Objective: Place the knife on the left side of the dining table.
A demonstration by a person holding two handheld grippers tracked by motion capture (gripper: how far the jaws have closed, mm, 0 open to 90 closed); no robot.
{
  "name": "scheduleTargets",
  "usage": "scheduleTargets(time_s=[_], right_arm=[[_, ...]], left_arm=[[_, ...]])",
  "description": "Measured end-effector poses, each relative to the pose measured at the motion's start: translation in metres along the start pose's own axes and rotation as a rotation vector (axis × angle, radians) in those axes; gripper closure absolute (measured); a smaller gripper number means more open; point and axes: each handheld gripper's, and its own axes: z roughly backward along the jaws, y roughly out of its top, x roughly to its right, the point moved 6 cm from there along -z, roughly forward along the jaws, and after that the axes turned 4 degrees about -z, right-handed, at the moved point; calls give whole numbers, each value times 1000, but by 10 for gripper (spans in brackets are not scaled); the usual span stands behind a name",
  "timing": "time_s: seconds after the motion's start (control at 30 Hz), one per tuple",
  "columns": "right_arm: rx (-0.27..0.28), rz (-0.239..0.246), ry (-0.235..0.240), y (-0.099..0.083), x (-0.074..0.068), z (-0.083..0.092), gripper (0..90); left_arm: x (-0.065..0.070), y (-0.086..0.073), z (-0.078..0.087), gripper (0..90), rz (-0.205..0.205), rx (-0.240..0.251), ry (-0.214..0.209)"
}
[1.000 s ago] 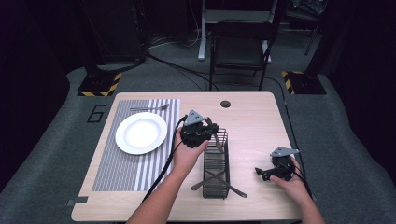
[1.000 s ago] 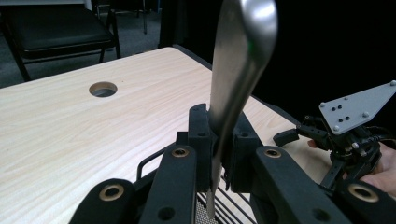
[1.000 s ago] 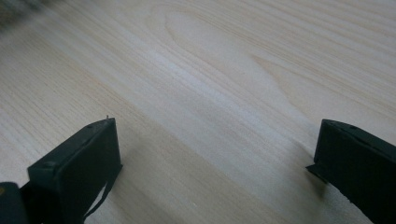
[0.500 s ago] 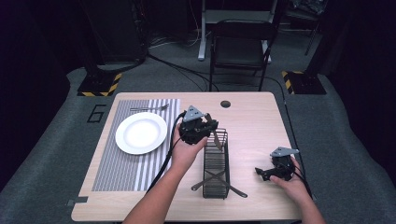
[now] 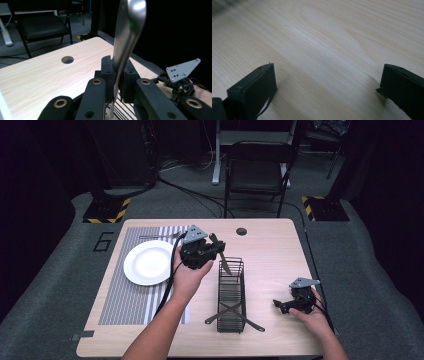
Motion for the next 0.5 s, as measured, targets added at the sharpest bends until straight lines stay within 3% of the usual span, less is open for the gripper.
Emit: scheduleTargets(time_s=[0.1,0.5], right_arm=[[-2,0,9,0,0,0,0],[-1,0,0,0,0,0,0]], left_arm=[[-1,3,5,835,18,13,-7],[-5,20,30,835,-6,43,8]])
